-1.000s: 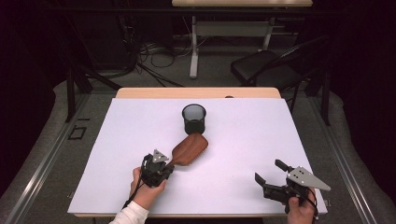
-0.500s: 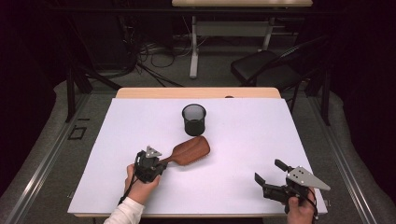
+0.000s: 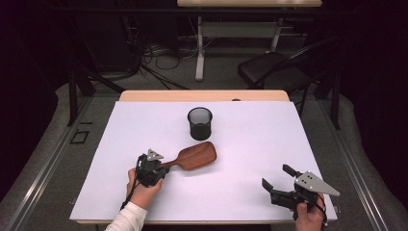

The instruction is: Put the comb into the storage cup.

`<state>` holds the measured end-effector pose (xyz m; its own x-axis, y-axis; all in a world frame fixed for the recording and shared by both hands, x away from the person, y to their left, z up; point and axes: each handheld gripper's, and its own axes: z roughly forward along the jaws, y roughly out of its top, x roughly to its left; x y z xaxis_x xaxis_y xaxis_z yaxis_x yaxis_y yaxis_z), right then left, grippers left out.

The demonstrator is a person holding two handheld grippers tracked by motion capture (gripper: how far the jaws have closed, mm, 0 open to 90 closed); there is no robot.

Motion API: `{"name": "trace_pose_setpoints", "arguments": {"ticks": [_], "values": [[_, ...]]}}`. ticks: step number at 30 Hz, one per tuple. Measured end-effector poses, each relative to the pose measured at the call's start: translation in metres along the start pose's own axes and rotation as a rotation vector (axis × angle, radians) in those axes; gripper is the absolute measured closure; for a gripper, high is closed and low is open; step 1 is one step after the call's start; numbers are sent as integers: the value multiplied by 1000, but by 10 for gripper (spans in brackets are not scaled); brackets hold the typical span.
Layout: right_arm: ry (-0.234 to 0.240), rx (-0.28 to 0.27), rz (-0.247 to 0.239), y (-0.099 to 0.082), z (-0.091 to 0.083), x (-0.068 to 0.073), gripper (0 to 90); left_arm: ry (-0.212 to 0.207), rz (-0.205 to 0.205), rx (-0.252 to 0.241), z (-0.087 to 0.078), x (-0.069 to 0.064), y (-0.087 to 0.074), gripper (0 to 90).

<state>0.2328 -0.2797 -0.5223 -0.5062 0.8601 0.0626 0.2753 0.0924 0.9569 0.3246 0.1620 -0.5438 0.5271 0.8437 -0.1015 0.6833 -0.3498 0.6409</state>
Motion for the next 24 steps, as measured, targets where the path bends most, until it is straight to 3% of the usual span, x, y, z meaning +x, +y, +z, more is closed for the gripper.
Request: {"name": "trace_pose_setpoints", "arguments": {"ticks": [24], "values": [[0,7,-2,0,0,-1,92,-1,-8,-9,-2,1,0,900]]}}
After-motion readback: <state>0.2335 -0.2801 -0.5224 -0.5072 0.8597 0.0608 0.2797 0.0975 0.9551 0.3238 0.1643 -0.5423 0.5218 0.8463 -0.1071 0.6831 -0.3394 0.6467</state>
